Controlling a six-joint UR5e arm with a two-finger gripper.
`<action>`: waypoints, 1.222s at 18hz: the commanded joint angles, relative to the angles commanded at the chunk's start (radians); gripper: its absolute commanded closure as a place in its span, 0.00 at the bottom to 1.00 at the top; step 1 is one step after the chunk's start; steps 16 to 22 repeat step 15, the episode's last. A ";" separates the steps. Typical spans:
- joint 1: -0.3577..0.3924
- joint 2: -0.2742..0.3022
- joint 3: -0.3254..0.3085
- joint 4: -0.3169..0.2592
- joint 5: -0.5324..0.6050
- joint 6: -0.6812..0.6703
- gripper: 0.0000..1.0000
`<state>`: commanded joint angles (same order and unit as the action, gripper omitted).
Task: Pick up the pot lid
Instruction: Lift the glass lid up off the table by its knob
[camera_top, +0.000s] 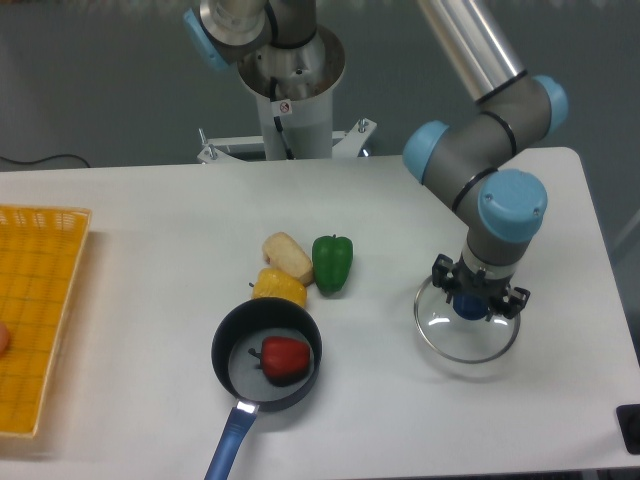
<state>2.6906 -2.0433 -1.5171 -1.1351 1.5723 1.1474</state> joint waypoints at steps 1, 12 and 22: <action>-0.003 0.003 0.000 -0.009 0.000 -0.003 0.40; -0.005 0.026 0.008 -0.058 0.002 0.002 0.40; -0.006 0.025 0.005 -0.058 0.003 0.002 0.40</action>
